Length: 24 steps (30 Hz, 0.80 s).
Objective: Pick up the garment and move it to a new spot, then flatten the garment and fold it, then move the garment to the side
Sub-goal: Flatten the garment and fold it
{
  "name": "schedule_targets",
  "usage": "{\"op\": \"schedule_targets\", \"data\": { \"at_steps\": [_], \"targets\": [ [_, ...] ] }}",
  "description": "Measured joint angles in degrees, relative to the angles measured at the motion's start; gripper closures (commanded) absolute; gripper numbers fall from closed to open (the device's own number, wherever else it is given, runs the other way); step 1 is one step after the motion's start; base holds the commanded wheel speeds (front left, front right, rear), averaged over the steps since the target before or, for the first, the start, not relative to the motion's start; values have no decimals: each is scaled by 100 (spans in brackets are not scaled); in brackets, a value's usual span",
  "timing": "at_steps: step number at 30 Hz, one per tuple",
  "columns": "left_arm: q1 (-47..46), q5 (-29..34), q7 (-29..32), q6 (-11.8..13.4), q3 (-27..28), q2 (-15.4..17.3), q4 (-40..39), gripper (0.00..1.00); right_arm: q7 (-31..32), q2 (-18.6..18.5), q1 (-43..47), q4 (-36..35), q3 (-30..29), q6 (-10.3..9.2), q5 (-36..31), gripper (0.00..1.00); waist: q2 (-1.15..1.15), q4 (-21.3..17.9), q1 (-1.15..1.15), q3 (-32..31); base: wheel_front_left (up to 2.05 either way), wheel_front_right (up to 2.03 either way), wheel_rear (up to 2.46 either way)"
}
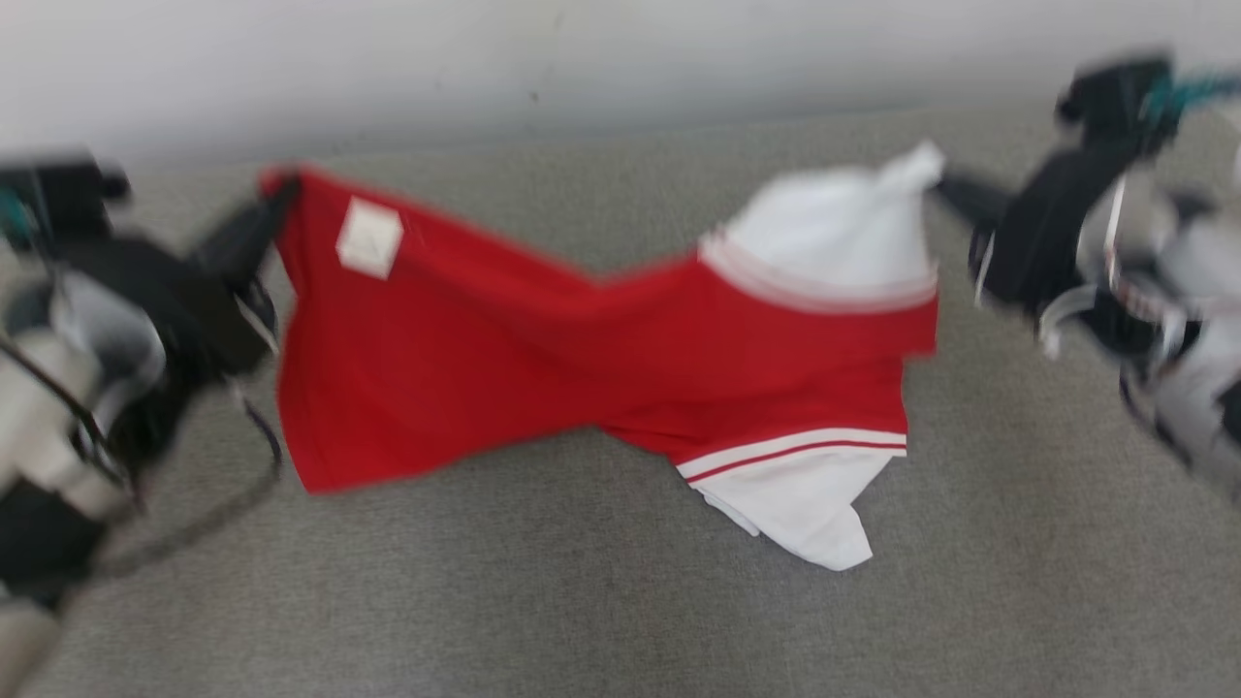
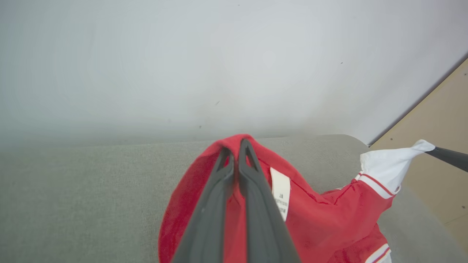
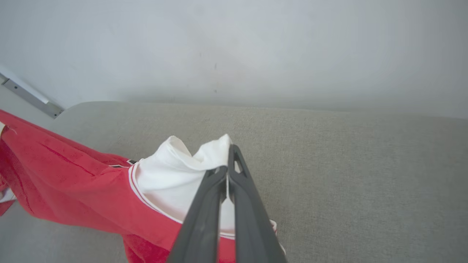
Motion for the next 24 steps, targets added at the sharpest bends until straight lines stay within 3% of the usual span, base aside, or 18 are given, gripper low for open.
{"op": "schedule_targets", "data": {
  "at_steps": [3,8,11,14,17,21,24],
  "targets": [
    [-1028,97,420,1,45,-34,388,100,111,356,-1001,644,-208,-225,-96,100,0,-92,0,208,0,0,0],
    [-2900,552,672,7,280,-215,849,100,-445,563,-3182,1417,-778,-800,-721,100,0,-195,1,602,0,0,0],
    [-3844,650,504,7,646,-313,826,100,-978,751,-3991,1406,-972,-870,-911,100,0,-203,0,851,0,0,0],
    [-4366,656,137,-18,926,-381,430,100,-1570,821,-4239,934,-1035,-733,-1071,100,0,-138,0,1185,0,0,0],
    [-4081,753,-138,-49,888,-140,219,100,-1893,833,-4102,679,-846,-365,-1218,100,0,-51,0,1420,0,0,0],
    [-2513,703,-492,-86,646,168,167,100,-2284,955,-2890,382,-563,131,-1168,100,1,77,2,1616,0,0,0],
    [-1213,524,-769,-87,499,124,278,100,-2520,829,-1480,124,-311,205,-1102,100,1,132,3,1590,0,0,0]
  ]
}}
